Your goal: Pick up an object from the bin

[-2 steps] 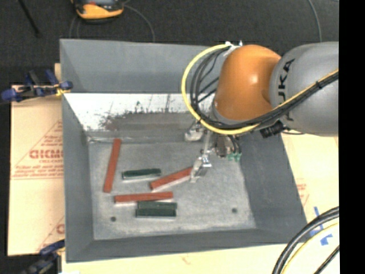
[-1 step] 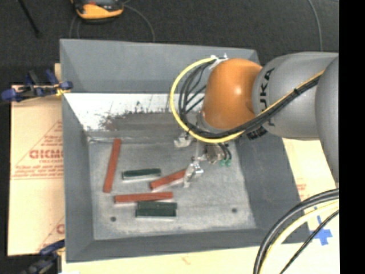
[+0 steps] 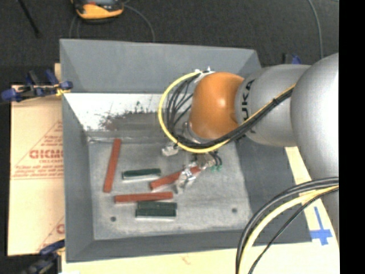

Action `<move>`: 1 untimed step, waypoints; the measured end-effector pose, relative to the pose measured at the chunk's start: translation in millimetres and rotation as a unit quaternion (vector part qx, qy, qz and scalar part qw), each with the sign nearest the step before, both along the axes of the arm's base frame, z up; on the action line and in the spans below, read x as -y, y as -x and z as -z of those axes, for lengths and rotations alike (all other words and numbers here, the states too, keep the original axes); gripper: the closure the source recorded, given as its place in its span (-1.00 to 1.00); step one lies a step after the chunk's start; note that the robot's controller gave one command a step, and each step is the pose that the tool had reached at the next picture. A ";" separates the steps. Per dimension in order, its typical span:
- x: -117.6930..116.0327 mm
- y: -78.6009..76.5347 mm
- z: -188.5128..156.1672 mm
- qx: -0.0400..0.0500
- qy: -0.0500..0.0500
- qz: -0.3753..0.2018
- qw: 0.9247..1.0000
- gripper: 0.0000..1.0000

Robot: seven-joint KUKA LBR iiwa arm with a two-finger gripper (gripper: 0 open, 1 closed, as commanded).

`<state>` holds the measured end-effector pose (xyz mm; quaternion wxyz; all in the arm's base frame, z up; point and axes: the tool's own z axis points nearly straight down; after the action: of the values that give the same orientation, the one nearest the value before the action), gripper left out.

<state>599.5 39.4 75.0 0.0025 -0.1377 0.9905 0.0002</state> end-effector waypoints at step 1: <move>0.1 -0.7 -2.4 0.003 0.000 0.001 1.000 -1.00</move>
Offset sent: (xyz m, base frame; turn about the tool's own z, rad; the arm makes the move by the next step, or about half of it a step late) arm 0.0000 0.0000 0.0000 0.0000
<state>600.2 39.3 77.4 0.0055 -0.1369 0.9906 0.0000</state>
